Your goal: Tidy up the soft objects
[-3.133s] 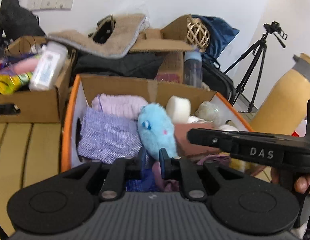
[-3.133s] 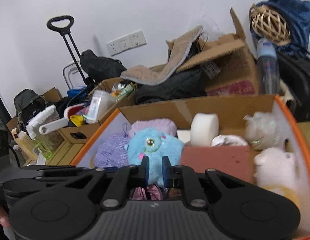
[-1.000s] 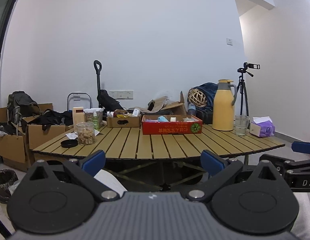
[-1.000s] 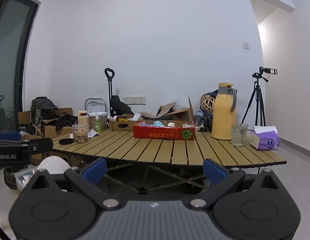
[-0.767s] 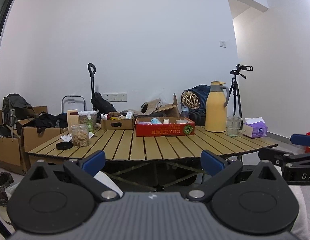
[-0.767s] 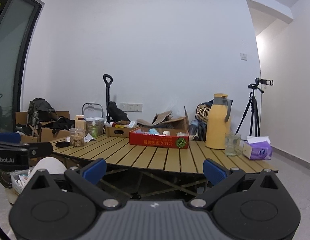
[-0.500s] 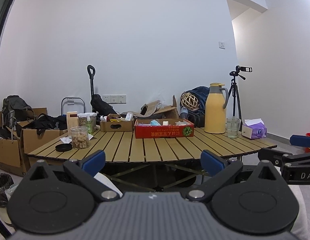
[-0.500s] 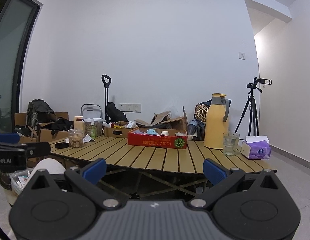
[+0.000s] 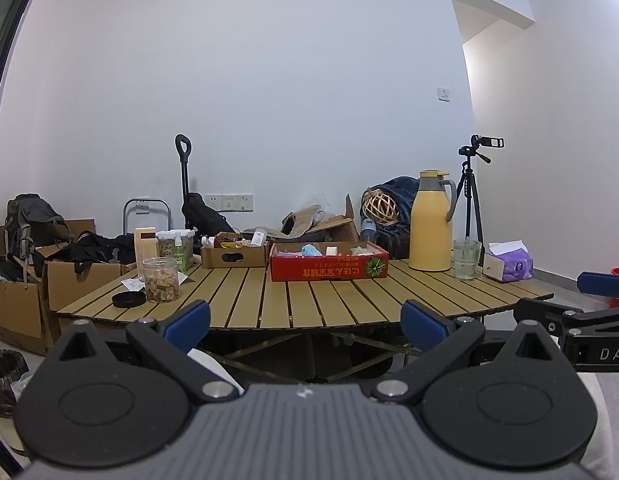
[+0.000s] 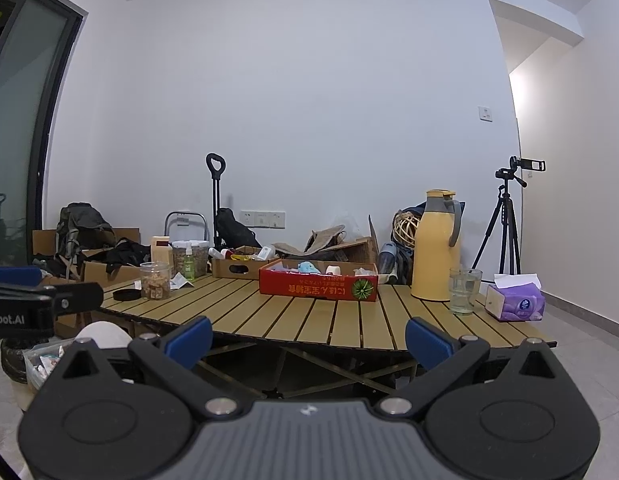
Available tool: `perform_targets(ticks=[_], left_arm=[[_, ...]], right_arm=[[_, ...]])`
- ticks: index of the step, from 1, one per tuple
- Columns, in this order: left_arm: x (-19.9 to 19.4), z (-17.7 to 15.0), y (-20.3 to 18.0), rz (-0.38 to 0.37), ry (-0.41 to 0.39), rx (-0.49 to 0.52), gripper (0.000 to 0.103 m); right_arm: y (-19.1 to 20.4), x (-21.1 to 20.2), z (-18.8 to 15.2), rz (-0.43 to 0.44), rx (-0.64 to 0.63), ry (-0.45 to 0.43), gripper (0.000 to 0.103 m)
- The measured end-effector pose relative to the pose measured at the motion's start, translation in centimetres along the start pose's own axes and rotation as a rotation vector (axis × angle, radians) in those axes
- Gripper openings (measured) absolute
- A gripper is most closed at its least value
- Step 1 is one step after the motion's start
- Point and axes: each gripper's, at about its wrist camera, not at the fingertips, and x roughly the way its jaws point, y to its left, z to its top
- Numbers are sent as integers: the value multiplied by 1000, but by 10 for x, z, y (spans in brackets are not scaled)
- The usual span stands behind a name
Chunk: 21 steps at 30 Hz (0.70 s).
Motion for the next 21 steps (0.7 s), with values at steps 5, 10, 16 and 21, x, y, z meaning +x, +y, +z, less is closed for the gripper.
perform_targets(ticks=[5, 10, 16, 21], left_arm=[[0, 1, 0, -5, -5, 4, 103], [-3, 0, 0, -10, -8, 8, 103], [-2, 0, 0, -10, -8, 8, 103], [-2, 0, 0, -11, -7, 9, 103]], right_arm=[[1, -2, 0, -4, 4, -10, 103], [-1, -2, 1, -3, 12, -12, 103], [1, -2, 0, 0, 9, -11, 103], [-1, 1, 1, 10, 13, -4, 103]])
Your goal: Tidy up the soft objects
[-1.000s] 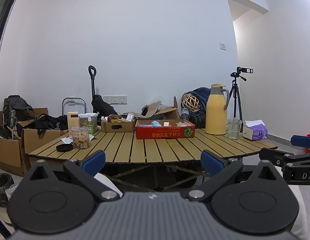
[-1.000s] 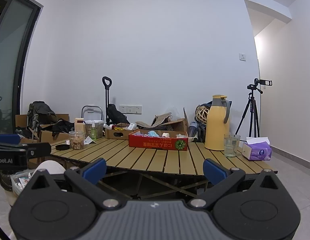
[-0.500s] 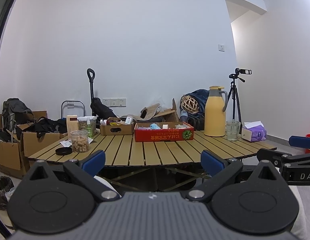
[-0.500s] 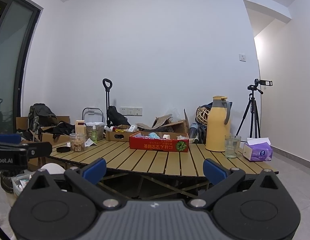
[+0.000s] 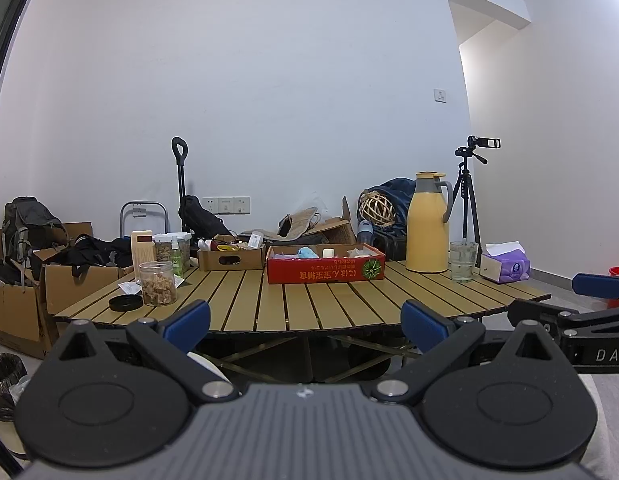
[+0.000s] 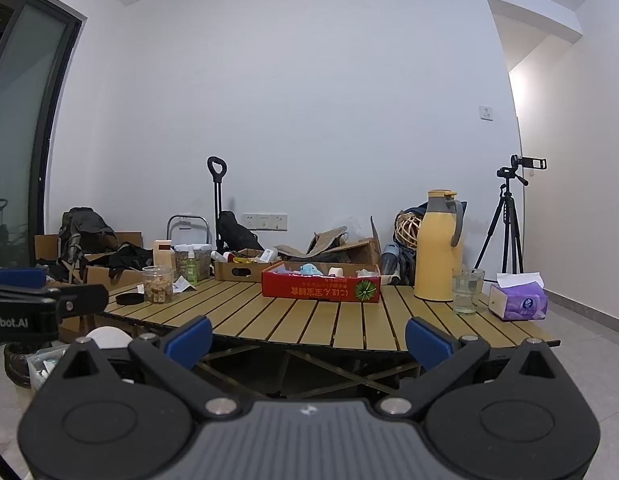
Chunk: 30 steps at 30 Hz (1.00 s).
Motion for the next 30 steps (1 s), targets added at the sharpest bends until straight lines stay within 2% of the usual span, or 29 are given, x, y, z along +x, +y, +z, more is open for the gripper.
perform_targets(ticks=[14, 23, 30], left_arm=[[0, 0, 1, -2, 3, 1, 103], [-1, 3, -4, -31, -2, -9, 103], [-2, 3, -5, -18, -12, -15, 103]], right_arm=[[-1, 2, 0, 3, 1, 2, 103], [-2, 1, 0, 8, -6, -8, 103], [-1, 0, 0, 9, -8, -14, 103]])
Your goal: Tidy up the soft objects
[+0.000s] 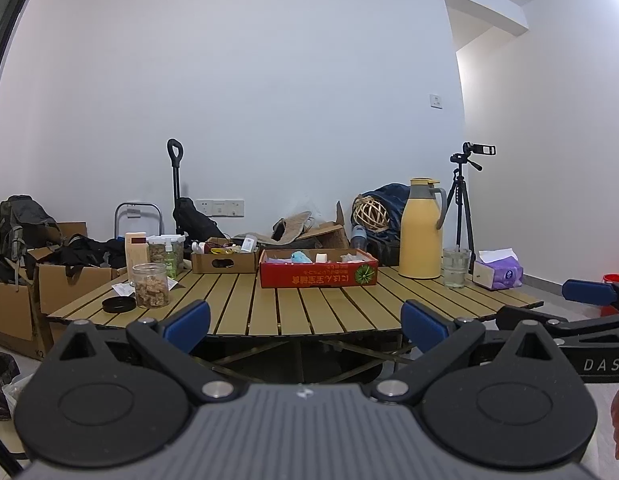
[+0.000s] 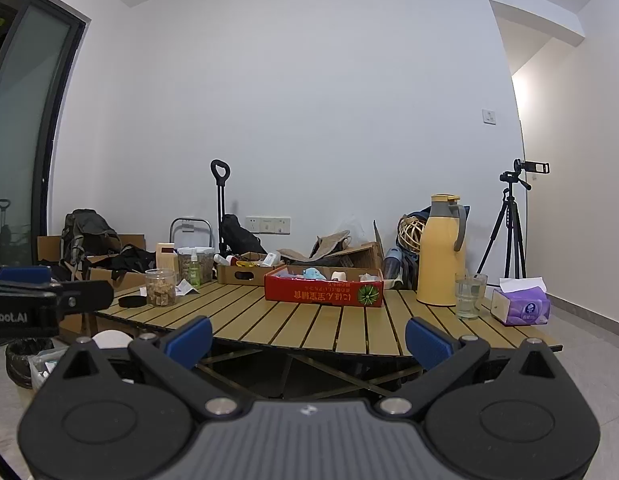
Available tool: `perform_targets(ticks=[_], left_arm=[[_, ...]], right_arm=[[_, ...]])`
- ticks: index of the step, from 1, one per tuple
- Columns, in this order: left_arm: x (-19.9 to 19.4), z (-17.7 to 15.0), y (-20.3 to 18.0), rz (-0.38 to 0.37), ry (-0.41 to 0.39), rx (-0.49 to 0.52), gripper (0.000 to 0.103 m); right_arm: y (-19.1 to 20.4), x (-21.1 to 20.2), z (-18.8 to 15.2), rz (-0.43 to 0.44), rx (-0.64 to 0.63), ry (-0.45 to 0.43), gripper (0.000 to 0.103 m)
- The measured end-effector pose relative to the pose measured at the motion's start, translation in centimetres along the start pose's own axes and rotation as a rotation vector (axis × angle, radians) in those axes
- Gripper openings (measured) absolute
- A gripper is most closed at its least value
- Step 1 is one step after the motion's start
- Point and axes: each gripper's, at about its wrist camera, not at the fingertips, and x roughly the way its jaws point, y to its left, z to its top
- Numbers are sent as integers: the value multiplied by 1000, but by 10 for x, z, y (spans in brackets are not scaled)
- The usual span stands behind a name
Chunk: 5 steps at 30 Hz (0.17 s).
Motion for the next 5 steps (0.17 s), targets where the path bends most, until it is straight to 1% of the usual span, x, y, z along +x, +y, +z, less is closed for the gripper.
perform_targets(ticks=[5], left_arm=[[-1, 1, 0, -10, -6, -18, 103]], right_arm=[[0, 0, 0, 1, 0, 1, 103]])
